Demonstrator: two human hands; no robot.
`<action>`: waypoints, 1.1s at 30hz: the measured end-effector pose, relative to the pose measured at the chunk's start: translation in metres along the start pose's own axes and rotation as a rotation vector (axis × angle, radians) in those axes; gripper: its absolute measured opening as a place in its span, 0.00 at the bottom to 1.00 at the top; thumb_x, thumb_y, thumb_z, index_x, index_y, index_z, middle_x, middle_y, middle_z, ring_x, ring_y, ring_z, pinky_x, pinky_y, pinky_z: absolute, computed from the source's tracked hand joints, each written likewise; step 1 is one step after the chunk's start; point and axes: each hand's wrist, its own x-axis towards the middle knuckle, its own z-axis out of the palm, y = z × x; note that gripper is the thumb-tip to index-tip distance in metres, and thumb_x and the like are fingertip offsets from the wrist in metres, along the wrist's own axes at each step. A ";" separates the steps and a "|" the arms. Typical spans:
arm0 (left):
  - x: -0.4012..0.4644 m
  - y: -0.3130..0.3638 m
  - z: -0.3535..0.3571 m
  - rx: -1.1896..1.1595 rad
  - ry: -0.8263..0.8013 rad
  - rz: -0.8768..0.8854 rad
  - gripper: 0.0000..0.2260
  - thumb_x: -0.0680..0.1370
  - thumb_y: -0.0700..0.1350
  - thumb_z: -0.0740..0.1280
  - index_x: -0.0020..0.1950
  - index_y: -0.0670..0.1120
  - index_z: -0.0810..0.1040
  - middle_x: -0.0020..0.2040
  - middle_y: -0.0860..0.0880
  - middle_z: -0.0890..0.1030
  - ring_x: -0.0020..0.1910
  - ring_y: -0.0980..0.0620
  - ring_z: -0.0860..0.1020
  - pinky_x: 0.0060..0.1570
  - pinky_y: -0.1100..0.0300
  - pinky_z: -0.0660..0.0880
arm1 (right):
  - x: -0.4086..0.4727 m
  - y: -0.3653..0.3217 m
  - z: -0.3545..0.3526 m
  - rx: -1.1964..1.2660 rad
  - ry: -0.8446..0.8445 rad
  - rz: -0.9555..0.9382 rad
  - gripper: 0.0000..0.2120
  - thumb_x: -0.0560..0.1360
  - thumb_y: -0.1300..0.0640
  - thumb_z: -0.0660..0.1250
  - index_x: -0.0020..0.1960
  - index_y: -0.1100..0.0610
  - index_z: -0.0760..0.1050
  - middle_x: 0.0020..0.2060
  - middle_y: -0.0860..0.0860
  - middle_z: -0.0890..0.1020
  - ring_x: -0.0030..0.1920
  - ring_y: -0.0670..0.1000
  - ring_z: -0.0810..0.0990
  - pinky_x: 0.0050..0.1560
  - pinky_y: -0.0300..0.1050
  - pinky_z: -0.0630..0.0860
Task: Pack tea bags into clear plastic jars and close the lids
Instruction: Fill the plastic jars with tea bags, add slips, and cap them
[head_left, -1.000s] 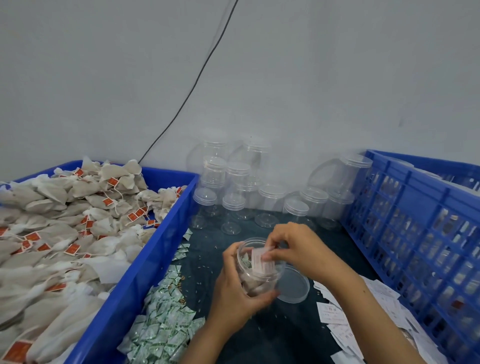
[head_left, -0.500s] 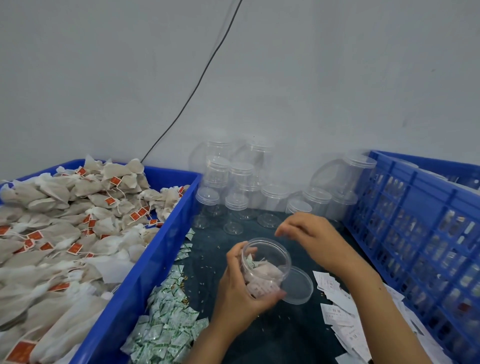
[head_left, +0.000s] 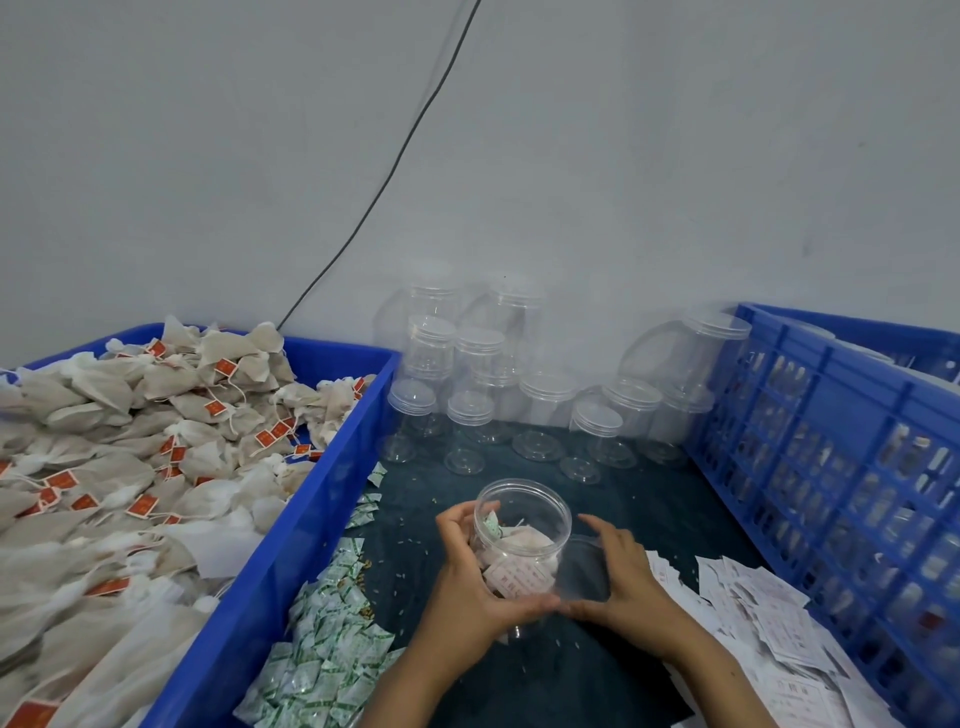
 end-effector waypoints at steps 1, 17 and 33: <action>0.000 -0.002 -0.003 -0.001 -0.052 -0.026 0.43 0.58 0.53 0.82 0.61 0.61 0.56 0.67 0.61 0.68 0.62 0.66 0.73 0.60 0.64 0.74 | 0.000 -0.001 -0.002 0.020 0.061 -0.012 0.48 0.64 0.45 0.78 0.74 0.42 0.50 0.62 0.48 0.62 0.67 0.48 0.62 0.69 0.42 0.62; 0.000 -0.003 -0.012 0.209 0.018 0.041 0.42 0.59 0.57 0.79 0.63 0.69 0.55 0.63 0.59 0.73 0.59 0.60 0.76 0.58 0.58 0.76 | -0.013 -0.083 -0.062 0.093 0.018 -0.357 0.43 0.62 0.33 0.73 0.69 0.29 0.51 0.62 0.25 0.61 0.64 0.30 0.64 0.57 0.32 0.68; -0.003 0.007 -0.013 0.179 -0.044 0.055 0.42 0.61 0.56 0.79 0.68 0.69 0.60 0.56 0.60 0.80 0.54 0.58 0.80 0.52 0.53 0.80 | 0.006 -0.090 -0.037 0.281 -0.031 -0.441 0.22 0.73 0.41 0.66 0.66 0.31 0.70 0.55 0.45 0.68 0.59 0.42 0.71 0.58 0.34 0.72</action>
